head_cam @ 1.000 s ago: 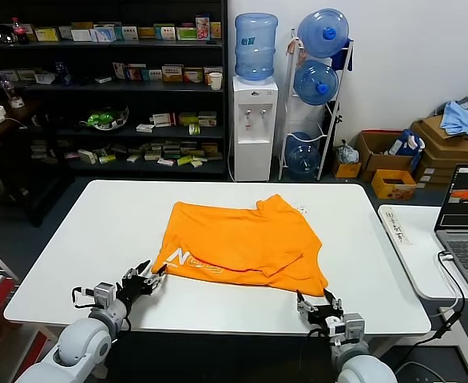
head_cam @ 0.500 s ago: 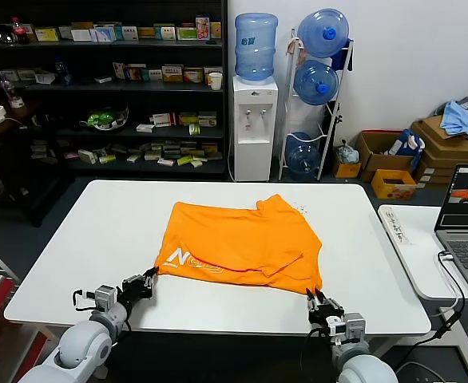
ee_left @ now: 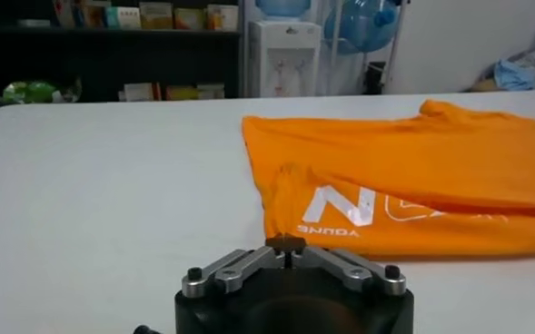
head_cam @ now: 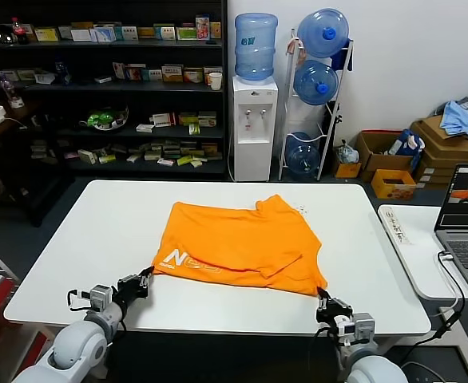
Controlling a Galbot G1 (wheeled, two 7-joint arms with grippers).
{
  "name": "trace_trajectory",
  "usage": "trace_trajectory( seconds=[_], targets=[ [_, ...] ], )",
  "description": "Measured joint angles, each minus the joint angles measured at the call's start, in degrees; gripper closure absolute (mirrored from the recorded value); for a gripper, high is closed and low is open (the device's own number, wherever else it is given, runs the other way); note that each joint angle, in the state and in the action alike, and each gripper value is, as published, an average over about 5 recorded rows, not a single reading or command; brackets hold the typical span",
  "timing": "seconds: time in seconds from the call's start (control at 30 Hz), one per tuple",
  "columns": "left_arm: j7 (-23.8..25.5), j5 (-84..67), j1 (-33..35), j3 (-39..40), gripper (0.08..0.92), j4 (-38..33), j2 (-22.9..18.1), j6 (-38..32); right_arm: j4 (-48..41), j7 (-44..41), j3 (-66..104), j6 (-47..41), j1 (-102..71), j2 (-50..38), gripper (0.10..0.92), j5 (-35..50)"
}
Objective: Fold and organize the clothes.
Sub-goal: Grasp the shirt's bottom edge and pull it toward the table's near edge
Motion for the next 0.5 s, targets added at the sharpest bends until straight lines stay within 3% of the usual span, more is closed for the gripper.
trace_trajectory(
  seconds=[0.5],
  targets=[
    [-3.3,-3.7,8.1,-4.7,0.908,-10.6,5.2,3.0,7.8,2.6,2.0,-2.6,-7.5,-4.7,0.901,4.2]
  ],
)
